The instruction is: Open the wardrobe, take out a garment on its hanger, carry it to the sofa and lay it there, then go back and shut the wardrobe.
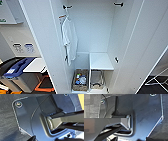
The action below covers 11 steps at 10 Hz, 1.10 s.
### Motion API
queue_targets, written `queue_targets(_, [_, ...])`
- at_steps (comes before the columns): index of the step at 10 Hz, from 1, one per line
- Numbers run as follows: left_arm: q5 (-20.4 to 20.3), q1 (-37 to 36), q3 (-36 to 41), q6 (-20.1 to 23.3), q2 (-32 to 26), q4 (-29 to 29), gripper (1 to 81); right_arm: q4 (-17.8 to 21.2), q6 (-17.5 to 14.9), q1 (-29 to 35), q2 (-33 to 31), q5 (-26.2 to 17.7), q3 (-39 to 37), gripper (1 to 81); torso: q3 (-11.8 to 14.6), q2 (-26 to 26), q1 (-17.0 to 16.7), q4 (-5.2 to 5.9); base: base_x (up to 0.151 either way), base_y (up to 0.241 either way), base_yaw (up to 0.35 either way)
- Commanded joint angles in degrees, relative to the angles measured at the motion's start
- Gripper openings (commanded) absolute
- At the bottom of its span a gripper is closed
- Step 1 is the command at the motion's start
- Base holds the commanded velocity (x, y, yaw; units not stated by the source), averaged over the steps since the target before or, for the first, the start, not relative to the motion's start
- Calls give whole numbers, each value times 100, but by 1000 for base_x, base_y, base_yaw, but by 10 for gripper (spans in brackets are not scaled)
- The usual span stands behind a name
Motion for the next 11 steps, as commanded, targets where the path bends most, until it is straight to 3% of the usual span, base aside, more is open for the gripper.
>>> queue_targets(1, [242,-167,-31,-25,25,15,811,-57,-19,121,88,-286,60,811,0,0,0,0,0,0,0])
queue_targets(11, [242,-114,-31,-60,16,-29,811,-31,-19,183,96,-286,78,811,2,-2,-5,0,74,0,0])
